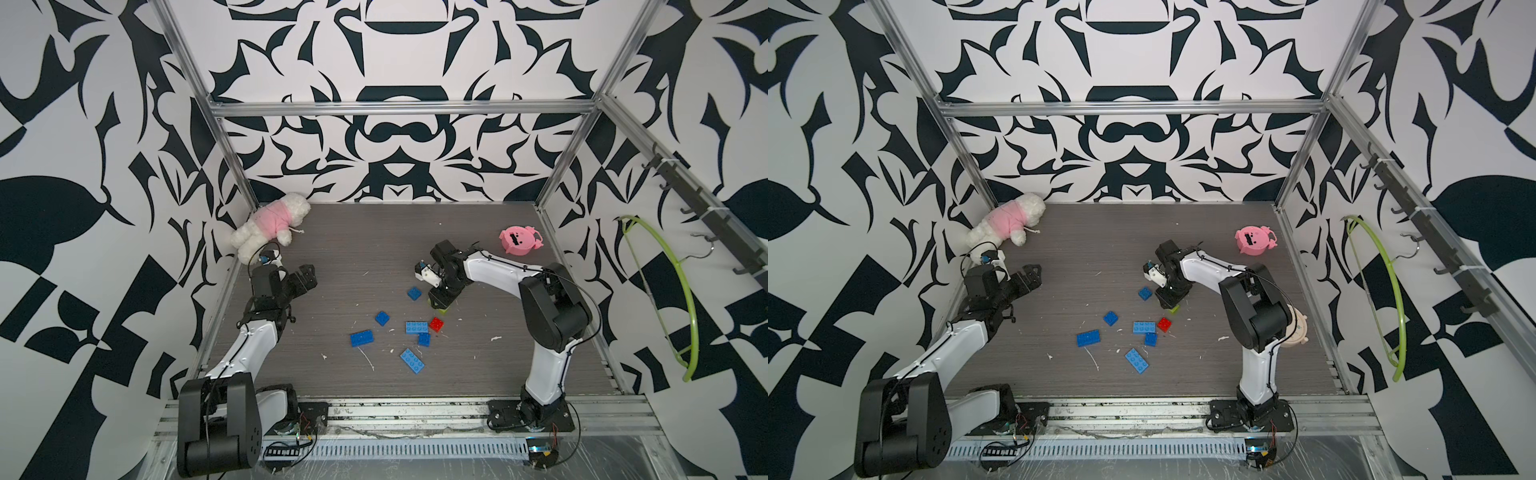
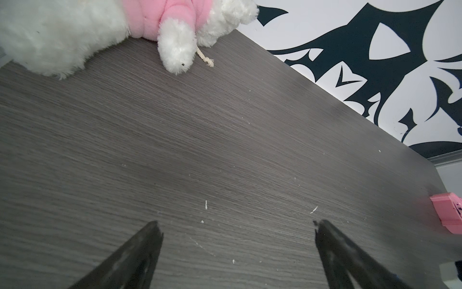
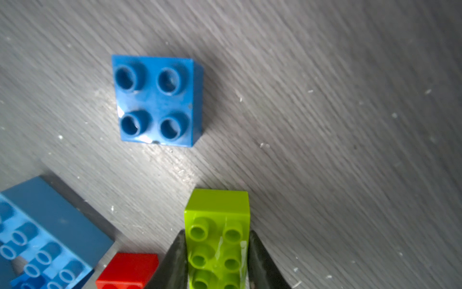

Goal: Assemble a heart with lego
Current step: Pick up the lego brick from the center of the board, then assemble the lego brick with the lego brick.

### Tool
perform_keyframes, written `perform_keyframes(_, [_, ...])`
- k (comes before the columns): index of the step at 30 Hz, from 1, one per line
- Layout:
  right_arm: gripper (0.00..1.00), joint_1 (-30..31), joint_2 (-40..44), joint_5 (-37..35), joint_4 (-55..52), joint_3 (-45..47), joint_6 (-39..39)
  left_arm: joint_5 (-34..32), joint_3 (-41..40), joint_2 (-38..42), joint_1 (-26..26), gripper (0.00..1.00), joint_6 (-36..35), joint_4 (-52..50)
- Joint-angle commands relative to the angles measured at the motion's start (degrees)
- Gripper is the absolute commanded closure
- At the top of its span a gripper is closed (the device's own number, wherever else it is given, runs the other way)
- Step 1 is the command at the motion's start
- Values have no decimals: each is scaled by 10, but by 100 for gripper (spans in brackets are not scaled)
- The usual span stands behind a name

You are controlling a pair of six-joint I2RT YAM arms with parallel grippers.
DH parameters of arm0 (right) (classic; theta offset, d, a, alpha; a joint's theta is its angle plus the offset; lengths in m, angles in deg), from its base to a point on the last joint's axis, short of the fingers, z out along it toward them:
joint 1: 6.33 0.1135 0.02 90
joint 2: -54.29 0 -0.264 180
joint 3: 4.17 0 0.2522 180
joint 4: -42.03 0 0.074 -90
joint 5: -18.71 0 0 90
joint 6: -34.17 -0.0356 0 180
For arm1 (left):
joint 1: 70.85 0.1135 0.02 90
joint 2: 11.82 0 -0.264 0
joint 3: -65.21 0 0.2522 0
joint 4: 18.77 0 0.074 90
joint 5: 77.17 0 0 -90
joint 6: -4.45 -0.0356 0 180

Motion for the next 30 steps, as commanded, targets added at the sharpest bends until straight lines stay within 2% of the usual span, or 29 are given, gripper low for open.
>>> perform_keyframes(1, [66,3,21,-4,-1,-9,-4,0,11,-4,1,1,-1,-3])
perform_keyframes(4, [72,3,22,-1,-3,-11,-5,1,11,-5,1,1,-1,-3])
perform_keyframes(12, [76,30,52,20,6,-41,-41,1,12,-6,1,1,-1,-4])
perform_keyframes(22, [79,58,-29,-19,-43,-160,-60,2,12,-7,1,1,-1,-4])
perform_keyframes(30, [79,63,-63,-27,-50,-178,-72,2,14,-8,1,1,-1,-5])
